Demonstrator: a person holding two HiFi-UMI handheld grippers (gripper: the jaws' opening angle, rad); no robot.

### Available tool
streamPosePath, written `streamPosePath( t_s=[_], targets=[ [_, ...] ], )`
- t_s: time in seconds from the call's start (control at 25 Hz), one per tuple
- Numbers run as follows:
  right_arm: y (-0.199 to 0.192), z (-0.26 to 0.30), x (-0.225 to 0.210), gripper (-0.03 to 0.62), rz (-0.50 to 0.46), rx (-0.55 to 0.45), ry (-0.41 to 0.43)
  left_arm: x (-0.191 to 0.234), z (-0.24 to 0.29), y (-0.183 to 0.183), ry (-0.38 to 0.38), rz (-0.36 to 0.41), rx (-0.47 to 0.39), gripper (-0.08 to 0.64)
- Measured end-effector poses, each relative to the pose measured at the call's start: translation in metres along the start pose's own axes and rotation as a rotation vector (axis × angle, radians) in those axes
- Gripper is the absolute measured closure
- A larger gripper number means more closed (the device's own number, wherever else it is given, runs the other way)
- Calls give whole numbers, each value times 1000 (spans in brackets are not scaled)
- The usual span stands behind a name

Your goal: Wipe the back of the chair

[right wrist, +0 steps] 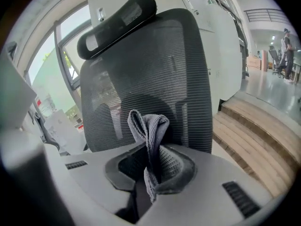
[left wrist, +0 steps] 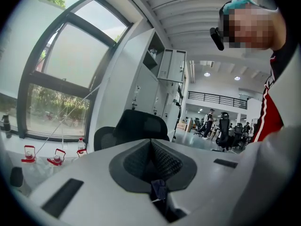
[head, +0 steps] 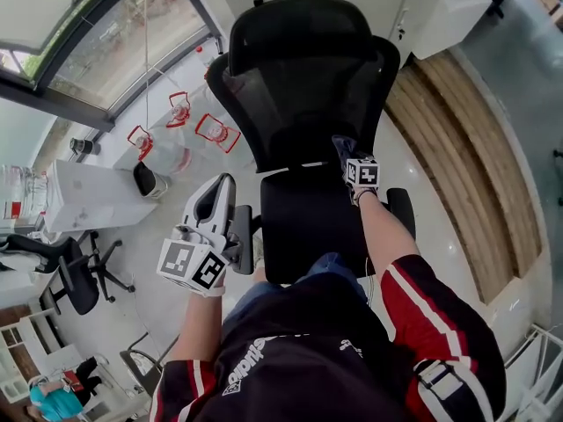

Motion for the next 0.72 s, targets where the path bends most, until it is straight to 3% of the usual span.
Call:
streamPosePath(
  t_s=[0.44,0.72],
  targets=[
    [-6,-39,-77,535,30,-1,-65,-47,34,-5,-73,0,-5,535],
    [-9,-67,-99,535,56,-24,-85,-67,39,-2,-102,40,9,535]
  ],
)
Point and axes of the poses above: the fingertips, and each gripper's own axes: z forward along the fingers, x to its left, y out of its top, the point moved 7 cm from there along -z, backward along the fingers, and after that the axes turned 3 degrees about x, right-handed, at the moved point
